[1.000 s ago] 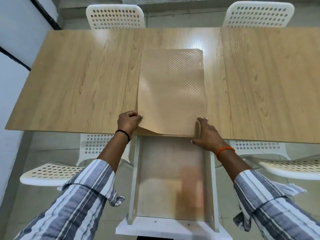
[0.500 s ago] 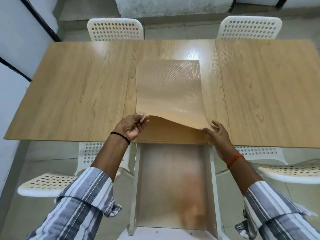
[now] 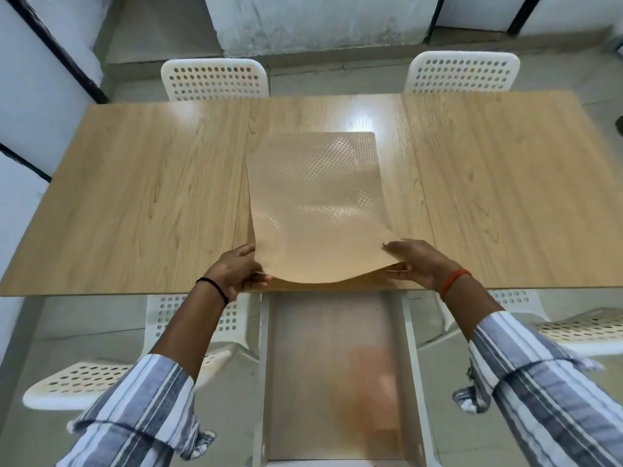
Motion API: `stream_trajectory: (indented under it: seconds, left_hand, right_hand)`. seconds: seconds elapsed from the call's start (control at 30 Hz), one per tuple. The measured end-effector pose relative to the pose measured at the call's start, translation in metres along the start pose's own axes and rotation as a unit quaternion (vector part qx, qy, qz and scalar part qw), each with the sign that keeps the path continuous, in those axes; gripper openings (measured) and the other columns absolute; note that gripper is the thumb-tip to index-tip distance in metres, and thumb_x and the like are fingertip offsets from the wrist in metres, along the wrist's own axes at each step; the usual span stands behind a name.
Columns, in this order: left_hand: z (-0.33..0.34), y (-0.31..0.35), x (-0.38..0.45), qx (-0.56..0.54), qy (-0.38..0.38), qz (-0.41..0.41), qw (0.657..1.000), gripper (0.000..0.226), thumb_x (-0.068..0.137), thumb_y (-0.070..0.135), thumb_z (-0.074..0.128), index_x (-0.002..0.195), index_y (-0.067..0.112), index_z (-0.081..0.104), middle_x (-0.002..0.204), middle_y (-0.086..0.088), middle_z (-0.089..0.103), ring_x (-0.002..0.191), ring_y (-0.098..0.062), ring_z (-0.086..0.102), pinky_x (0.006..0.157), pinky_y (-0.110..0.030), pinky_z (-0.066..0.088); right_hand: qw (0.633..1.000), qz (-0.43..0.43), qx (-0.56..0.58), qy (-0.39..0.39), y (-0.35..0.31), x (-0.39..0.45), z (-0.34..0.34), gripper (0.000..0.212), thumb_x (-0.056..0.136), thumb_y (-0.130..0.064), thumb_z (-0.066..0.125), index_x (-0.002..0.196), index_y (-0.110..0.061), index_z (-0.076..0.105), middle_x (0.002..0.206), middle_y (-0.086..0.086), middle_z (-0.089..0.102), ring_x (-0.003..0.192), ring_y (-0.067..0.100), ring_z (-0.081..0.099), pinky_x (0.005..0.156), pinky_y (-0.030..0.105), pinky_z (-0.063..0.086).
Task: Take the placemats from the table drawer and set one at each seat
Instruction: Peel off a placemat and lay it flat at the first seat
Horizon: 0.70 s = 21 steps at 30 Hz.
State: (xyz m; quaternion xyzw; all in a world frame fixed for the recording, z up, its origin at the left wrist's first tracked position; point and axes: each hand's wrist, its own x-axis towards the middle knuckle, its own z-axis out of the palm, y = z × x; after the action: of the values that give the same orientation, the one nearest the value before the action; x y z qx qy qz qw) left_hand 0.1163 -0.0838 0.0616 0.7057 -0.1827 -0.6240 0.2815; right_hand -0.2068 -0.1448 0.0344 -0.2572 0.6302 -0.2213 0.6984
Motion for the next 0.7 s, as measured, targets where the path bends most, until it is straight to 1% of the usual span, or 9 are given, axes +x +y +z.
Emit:
stream_trajectory:
  seconds: [0.07, 0.13, 0.2, 0.27, 0.33, 0.4, 0.47, 0.53, 0.7]
  left_hand:
    - [-0.005, -0.003, -0.001, 0.057, 0.017, 0.015, 0.998, 0.066, 0.088, -0.016, 0.048, 0.146, 0.014, 0.039, 0.084, -0.014, 0.065, 0.053, -0.018, 0.066, 0.047, -0.026, 0.056]
    - [-0.007, -0.005, -0.002, 0.089, 0.023, 0.032, 0.995, 0.059, 0.085, -0.015, 0.051, 0.136, 0.015, 0.050, 0.088, -0.010, 0.064, 0.070, -0.021, 0.062, 0.055, -0.027, 0.055]
    - [-0.008, -0.008, -0.001, 0.092, 0.018, 0.044, 0.995, 0.039, 0.084, -0.014, 0.053, 0.113, 0.011, 0.060, 0.087, -0.006, 0.064, 0.083, -0.023, 0.060, 0.062, -0.025, 0.052]
    - [-0.007, -0.010, 0.004, 0.080, 0.023, 0.056, 0.995, 0.020, 0.086, -0.011, 0.055, 0.092, 0.008, 0.060, 0.088, -0.008, 0.064, 0.084, -0.023, 0.061, 0.063, -0.025, 0.050]
    - [-0.004, -0.008, 0.009, 0.042, 0.032, 0.066, 0.996, 0.012, 0.089, -0.003, 0.060, 0.098, 0.005, 0.060, 0.097, -0.011, 0.065, 0.082, -0.021, 0.063, 0.064, -0.027, 0.051]
    - [0.000, -0.006, 0.017, 0.030, 0.046, 0.075, 0.996, 0.020, 0.091, 0.005, 0.063, 0.111, 0.005, 0.059, 0.105, -0.012, 0.066, 0.086, -0.021, 0.065, 0.071, -0.033, 0.055]
    - [0.002, -0.002, 0.023, 0.069, 0.070, 0.093, 0.991, 0.031, 0.090, 0.007, 0.062, 0.120, 0.010, 0.058, 0.114, -0.011, 0.066, 0.097, -0.027, 0.065, 0.087, -0.041, 0.056]
    - [0.005, 0.003, 0.022, 0.098, 0.076, 0.115, 0.986, 0.044, 0.088, 0.004, 0.061, 0.130, 0.015, 0.055, 0.119, -0.008, 0.064, 0.106, -0.029, 0.064, 0.096, -0.046, 0.052]
    - [0.021, 0.008, 0.004, 0.102, 0.046, 0.222, 0.969, 0.055, 0.087, -0.001, 0.056, 0.138, 0.019, 0.051, 0.121, 0.000, 0.064, 0.110, -0.018, 0.062, 0.100, -0.036, 0.049]
  right_hand:
    - [0.996, -0.014, -0.086, -0.016, -0.004, 0.003, -0.004, 0.031, 0.091, -0.006, 0.064, 0.122, -0.005, 0.060, 0.115, 0.011, 0.064, 0.092, 0.023, 0.063, 0.067, 0.030, 0.056]
    - [0.991, -0.021, -0.130, -0.019, -0.008, 0.003, -0.003, 0.042, 0.089, -0.001, 0.065, 0.129, -0.009, 0.056, 0.114, 0.008, 0.065, 0.095, 0.022, 0.061, 0.074, 0.028, 0.051]
    - [0.985, -0.039, -0.166, -0.010, -0.011, 0.002, 0.004, 0.039, 0.088, -0.004, 0.067, 0.125, -0.009, 0.057, 0.107, 0.006, 0.065, 0.090, 0.018, 0.061, 0.070, 0.026, 0.050]
    - [0.981, -0.062, -0.183, 0.006, -0.012, 0.002, 0.012, 0.033, 0.088, -0.009, 0.069, 0.120, -0.006, 0.060, 0.102, 0.007, 0.065, 0.081, 0.015, 0.061, 0.064, 0.024, 0.049]
    - [0.978, -0.077, -0.195, 0.008, -0.012, 0.000, 0.022, 0.031, 0.089, -0.010, 0.069, 0.119, -0.008, 0.059, 0.100, 0.006, 0.066, 0.079, 0.013, 0.062, 0.059, 0.024, 0.049]
    - [0.972, -0.086, -0.219, -0.005, -0.013, -0.003, 0.030, 0.034, 0.092, -0.007, 0.064, 0.123, -0.014, 0.053, 0.102, 0.005, 0.064, 0.080, 0.013, 0.062, 0.057, 0.024, 0.049]
    - [0.964, -0.102, -0.246, -0.005, -0.013, -0.005, 0.034, 0.040, 0.093, -0.003, 0.059, 0.128, -0.017, 0.049, 0.106, 0.006, 0.063, 0.084, 0.017, 0.062, 0.057, 0.025, 0.049]
    - [0.954, -0.139, -0.265, 0.016, -0.011, -0.007, 0.033, 0.043, 0.092, 0.000, 0.055, 0.131, -0.018, 0.050, 0.113, 0.005, 0.063, 0.097, 0.022, 0.063, 0.064, 0.028, 0.050]
    - [0.921, -0.261, -0.273, 0.096, -0.008, -0.023, 0.016, 0.053, 0.089, 0.009, 0.047, 0.134, -0.020, 0.053, 0.115, -0.005, 0.057, 0.101, 0.009, 0.054, 0.072, 0.012, 0.041]
